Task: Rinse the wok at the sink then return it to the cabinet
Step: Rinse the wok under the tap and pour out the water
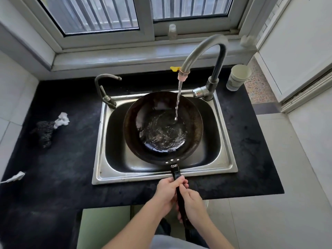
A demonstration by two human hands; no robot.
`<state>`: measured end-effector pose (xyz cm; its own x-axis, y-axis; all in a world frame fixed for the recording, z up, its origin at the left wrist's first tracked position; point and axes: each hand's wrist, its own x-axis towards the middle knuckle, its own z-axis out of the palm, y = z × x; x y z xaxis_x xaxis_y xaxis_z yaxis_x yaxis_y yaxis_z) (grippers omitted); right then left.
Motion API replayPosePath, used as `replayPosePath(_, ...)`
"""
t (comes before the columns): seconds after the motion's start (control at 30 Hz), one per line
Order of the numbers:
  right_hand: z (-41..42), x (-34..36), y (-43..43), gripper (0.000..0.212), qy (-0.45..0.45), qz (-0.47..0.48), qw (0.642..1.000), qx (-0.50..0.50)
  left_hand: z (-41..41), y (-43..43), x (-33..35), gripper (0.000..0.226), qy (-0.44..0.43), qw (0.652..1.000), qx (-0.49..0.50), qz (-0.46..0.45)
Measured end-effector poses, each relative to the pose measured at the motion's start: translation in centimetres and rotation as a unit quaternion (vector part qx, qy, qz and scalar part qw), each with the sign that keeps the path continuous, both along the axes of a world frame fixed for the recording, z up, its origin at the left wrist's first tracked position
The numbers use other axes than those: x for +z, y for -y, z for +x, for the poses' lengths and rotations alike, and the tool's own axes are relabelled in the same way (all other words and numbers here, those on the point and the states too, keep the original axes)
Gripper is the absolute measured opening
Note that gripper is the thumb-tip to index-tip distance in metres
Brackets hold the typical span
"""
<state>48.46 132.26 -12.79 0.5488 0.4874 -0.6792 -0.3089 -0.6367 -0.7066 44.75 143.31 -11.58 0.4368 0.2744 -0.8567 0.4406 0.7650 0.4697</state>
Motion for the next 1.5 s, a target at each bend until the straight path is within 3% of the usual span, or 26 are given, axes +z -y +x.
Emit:
replayPosePath(0.1, 3.8, 0.5, 1.0, 0.057, 0.080, -0.092, 0.985, 0.126, 0.2, 0.1, 0.3, 0.020, 0.005, 1.000, 0.001, 0.001)
replayPosePath(0.23, 11.1, 3.2, -0.2, 0.046, 0.206, -0.122, 0.965, 0.109, 0.2, 0.4, 0.1, 0.020, 0.008, 0.999, 0.042, -0.022)
replayPosePath(0.37, 18.1, 6.6, -4.9, 0.026, 0.326, -0.077, 0.936, 0.103, 0.0, 0.5, -0.2, 0.021, 0.008, 0.999, 0.047, -0.024)
replayPosePath(0.57, 24.8, 8.8, -12.5, 0.038, 0.441, 0.038, 0.893, 0.088, 0.2, 0.8, -0.3, 0.019, 0.002, 0.998, 0.061, -0.015)
replayPosePath(0.67, 25.9, 8.6, -15.0, 0.041, 0.458, 0.031, 0.879, 0.130, 0.4, 0.9, 0.0, 0.015, 0.007, 0.997, 0.071, -0.013)
replayPosePath(0.8, 26.5, 7.8, -16.1, 0.027, 0.480, 0.004, 0.863, 0.156, 0.4, 1.0, -0.1, 0.016, 0.001, 0.997, 0.075, -0.005)
replayPosePath(0.9, 27.0, 7.5, -15.6, 0.017, 0.497, -0.028, 0.852, 0.160, 0.4, 1.1, -0.2, 0.015, 0.001, 0.997, 0.075, -0.003)
replayPosePath(1.1, 27.8, 8.0, -14.5, 0.021, 0.540, -0.047, 0.832, 0.119, 0.4, 1.0, 0.0, 0.019, 0.001, 0.998, 0.065, 0.003)
replayPosePath(1.27, 28.3, 7.9, -14.4, 0.023, 0.528, -0.046, 0.841, 0.110, 0.3, 0.9, 0.0, 0.019, 0.003, 0.998, 0.058, 0.005)
replayPosePath(1.5, 24.8, 8.7, -11.2, 0.042, 0.449, -0.032, 0.886, 0.109, 0.1, 0.7, 0.4, 0.020, 0.010, 0.999, 0.044, 0.008)
